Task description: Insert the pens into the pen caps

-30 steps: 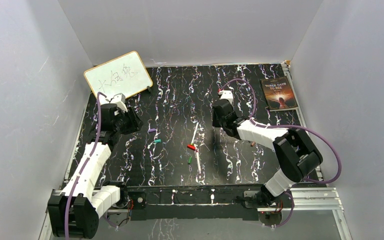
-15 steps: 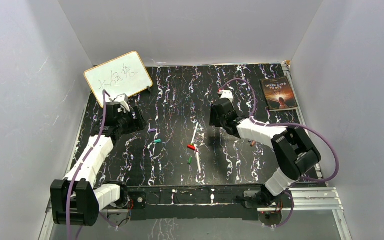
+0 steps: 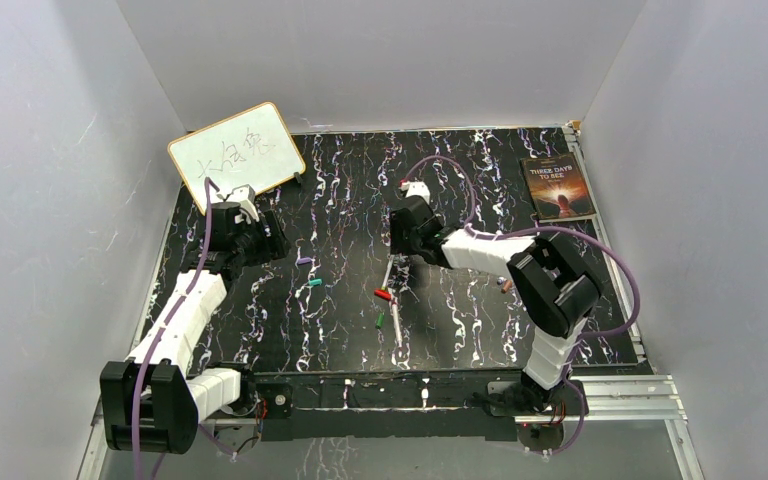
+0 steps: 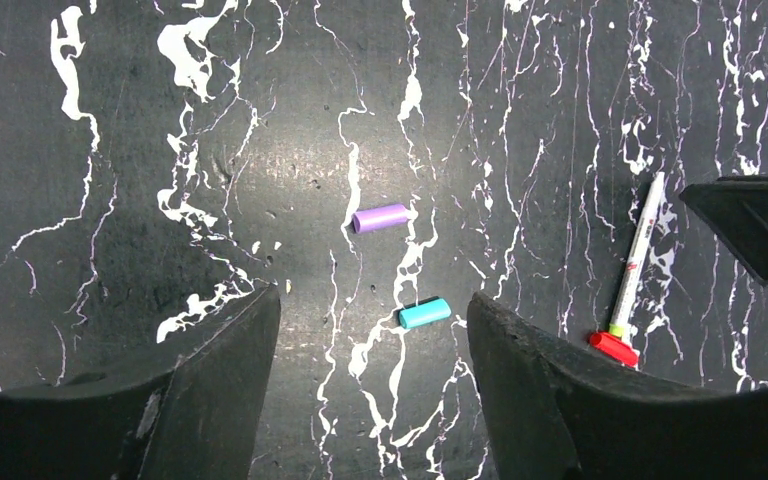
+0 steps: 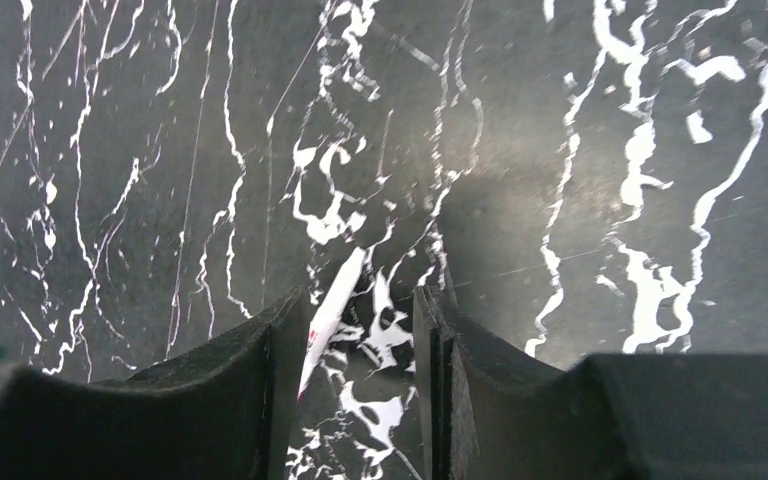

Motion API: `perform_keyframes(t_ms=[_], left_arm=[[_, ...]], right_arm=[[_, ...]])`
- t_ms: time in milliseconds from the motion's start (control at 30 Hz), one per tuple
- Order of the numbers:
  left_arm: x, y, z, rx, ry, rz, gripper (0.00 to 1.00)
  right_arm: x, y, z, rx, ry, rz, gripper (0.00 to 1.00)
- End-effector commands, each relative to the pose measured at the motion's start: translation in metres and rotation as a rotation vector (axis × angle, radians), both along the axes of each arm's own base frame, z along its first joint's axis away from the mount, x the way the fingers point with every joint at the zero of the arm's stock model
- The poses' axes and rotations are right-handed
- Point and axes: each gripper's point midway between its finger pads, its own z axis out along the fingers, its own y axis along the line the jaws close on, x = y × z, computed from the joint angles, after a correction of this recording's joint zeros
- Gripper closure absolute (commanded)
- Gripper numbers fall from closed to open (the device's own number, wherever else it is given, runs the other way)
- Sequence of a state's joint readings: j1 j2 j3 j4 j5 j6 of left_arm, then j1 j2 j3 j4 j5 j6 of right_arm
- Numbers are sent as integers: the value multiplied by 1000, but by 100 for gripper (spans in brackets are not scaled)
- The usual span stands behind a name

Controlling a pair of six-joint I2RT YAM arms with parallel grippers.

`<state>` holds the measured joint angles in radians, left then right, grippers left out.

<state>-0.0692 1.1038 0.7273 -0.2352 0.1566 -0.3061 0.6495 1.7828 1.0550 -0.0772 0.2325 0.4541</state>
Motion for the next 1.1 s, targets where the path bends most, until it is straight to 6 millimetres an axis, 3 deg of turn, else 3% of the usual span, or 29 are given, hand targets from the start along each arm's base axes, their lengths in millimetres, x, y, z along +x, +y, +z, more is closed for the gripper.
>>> perform_keyframes(t_ms=[0,133,200,267,433,567,667,733,833,1067], left_arm=[[7,-2,21,1,-58,-16,41],[7,-4,21,-7,-59,-23,79],[7,-6,22,-12,-59,-32,95],[7,-7,22,-13,-57,-37,100],[7,-8,23,-21,-61,-46,100],[6,-9,25,-24,-66,-47,100],[5,-8,28,-24,-82,-42,64],[5,-7,29,-22,-89,-35,50],[5,-8,30,-26,-89,-35,44],[4,-7,32,-26,-97,-30,41]], right_arm=[[3,15,4,25,1,0,64],[2,18,4,20,10,11,81],[2,19,6,20,11,13,83],[0,20,7,23,10,16,83],[-1,25,15,36,3,26,79],[-6,35,16,41,5,50,62],[-12,40,8,29,30,53,55],[-14,42,5,23,43,47,55],[-16,42,1,11,52,40,55],[-20,46,-13,-29,91,43,57]])
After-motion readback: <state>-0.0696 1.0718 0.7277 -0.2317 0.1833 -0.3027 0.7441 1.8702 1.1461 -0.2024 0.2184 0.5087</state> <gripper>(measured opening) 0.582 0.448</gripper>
